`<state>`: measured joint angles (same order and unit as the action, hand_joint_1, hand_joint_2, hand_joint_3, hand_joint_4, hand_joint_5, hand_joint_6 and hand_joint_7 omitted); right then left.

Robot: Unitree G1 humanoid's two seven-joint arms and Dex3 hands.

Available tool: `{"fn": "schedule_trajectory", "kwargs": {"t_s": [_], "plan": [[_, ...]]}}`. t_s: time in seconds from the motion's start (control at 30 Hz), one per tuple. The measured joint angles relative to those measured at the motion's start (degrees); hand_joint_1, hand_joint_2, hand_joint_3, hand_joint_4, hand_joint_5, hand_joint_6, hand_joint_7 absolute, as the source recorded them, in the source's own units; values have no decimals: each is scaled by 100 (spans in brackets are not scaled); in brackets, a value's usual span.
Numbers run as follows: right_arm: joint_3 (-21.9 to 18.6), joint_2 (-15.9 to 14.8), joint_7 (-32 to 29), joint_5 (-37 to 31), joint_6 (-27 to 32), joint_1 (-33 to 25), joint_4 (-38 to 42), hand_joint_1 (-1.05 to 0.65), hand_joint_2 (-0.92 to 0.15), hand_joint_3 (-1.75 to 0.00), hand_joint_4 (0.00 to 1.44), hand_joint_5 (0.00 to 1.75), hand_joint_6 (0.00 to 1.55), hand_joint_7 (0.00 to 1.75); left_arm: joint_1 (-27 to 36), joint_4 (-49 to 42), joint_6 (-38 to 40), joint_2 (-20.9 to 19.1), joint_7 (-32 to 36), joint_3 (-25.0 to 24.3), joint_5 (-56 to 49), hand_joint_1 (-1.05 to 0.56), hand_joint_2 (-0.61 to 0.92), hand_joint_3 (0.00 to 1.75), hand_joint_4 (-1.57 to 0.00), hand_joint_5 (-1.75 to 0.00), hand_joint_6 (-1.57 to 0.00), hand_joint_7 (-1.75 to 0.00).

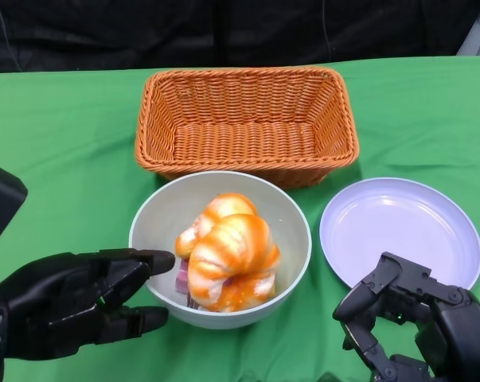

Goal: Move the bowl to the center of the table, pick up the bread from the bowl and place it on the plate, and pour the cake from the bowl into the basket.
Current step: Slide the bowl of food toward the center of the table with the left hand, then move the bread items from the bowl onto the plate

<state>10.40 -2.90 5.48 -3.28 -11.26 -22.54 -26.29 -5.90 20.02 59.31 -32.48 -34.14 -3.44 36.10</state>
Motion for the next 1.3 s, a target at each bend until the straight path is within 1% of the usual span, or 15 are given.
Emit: {"fn": "schedule_trajectory", "kwargs": {"t_s": [0.37, 0.43, 0.57, 0.77, 0.93, 1.1, 1.17, 1.2, 1.23, 1.27, 1.3], "plan": [[-9, -18, 38, 100, -13, 36, 78, -17, -63, -81, 72, 153, 72, 124, 193, 77, -395, -67, -40, 9, -138, -75, 92, 49, -30, -9, -19, -3], [-16, -19, 60, 112, -41, 51, 105, -16, -63, -81, 72, 153, 72, 123, 240, 85, -440, -75, -25, -17, -203, -70, 92, 47, -30, -8, -20, -2], [-59, -21, 122, 145, -100, 64, 217, -16, -62, -81, 72, 152, 72, 122, 307, 85, -460, -155, 68, -232, -306, -65, 92, 42, -30, -7, -22, -2], [-100, -21, 175, 227, -127, 91, 267, -16, -62, -82, 72, 152, 72, 122, 437, 87, -517, -236, 67, -493, -381, -62, 92, 40, -33, -8, -25, -3], [-129, -21, 179, 232, -222, 119, 373, -15, -62, -83, 72, 153, 72, 122, 462, 86, -564, -245, 133, -945, -363, -60, 92, 35, -37, -9, -29, -4], [-135, -21, 194, 245, -283, 140, 451, -15, -61, -84, 72, 154, 72, 122, 349, 12, -657, -241, 211, -1195, -368, -55, 92, 38, -41, -10, -34, -5], [-141, -22, 194, 242, -329, 143, 452, -15, -61, -84, 71, 154, 72, 123, 270, -62, -851, -185, 265, -1283, -392, -48, 92, 36, -47, -14, -40, -8], [-146, -22, 194, 241, -341, 143, 453, -15, -61, -84, 71, 154, 72, 123, 237, -97, -1021, -117, 350, -1316, -436, -41, 92, 34, -53, -16, -47, -10], [-154, -24, 195, 241, -347, 143, 456, -15, -61, -84, 71, 154, 72, 123, 222, -122, -1337, 75, 516, -1363, -514, -36, 92, 32, -57, -18, -52, -12], [-161, -26, 197, 241, -358, 143, 459, -15, -61, -84, 71, 154, 72, 123, 219, -149, -1656, 271, 710, -1372, -658, -27, 92, 31, -66, -22, -63, -17], [-168, -29, 205, 242, -366, 143, 462, -15, -61, -84, 71, 154, 72, 123, 221, -200, -2032, 519, 939, -1372, -832, -23, 92, 30, -72, -24, -70, -19]]}}
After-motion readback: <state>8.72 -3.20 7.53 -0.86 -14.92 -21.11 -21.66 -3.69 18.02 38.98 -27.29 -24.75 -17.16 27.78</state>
